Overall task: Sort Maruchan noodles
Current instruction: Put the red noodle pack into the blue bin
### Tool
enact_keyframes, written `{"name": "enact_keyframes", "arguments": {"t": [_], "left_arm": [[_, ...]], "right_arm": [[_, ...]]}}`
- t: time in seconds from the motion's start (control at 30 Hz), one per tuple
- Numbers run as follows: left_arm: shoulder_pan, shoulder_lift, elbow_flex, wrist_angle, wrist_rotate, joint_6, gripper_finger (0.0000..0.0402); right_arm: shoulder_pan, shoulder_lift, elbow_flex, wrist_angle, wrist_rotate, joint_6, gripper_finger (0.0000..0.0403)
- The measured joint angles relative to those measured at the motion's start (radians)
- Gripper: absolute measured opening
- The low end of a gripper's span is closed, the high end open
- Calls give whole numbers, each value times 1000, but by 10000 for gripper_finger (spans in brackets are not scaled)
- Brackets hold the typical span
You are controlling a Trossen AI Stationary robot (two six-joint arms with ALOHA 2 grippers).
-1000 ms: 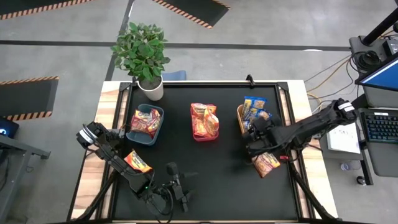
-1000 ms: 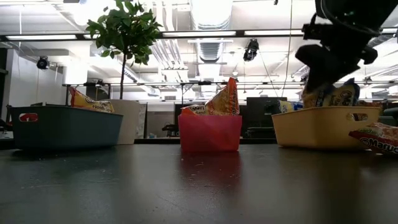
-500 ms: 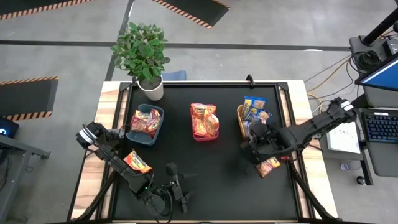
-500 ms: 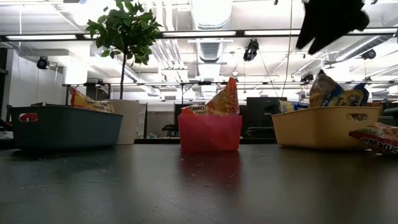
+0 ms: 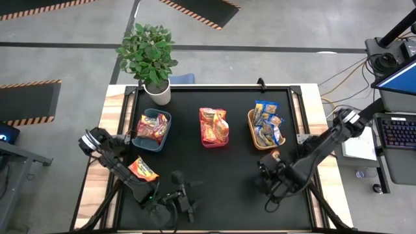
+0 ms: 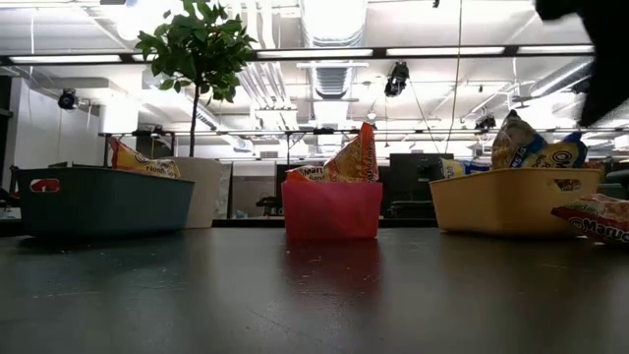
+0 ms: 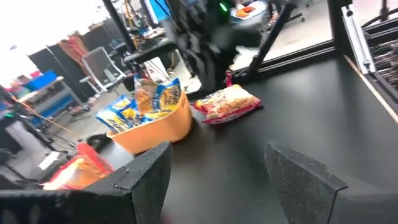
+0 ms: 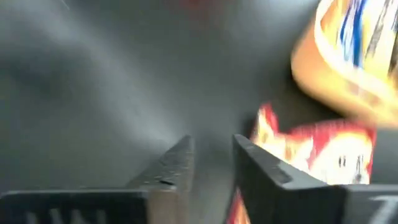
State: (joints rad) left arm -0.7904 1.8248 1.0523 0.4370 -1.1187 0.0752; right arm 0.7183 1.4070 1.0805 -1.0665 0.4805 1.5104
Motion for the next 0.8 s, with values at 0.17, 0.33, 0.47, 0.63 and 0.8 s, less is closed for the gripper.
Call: {"name": "enact_keyframes", "arguments": {"t": [0.17,0.33,0.47,0.63,0.8], "left_arm": [[-29,-44,0,-12,-120,89,239],[-36,-101,0,-138,-130,69,239],[-36,-113,0,-276,-129,4,239],[-35,-122,0,-453,-128,-115,239],[-34,-126,0,-552,-88,-223,239]], "right_arm": [[9,79,-7,-94,-160,86,34],[9,132,-7,-247,-202,202,12],[8,174,-14,-289,-201,245,12],[8,242,-22,-282,-201,269,12],[8,295,-22,-139,-179,257,12]]}}
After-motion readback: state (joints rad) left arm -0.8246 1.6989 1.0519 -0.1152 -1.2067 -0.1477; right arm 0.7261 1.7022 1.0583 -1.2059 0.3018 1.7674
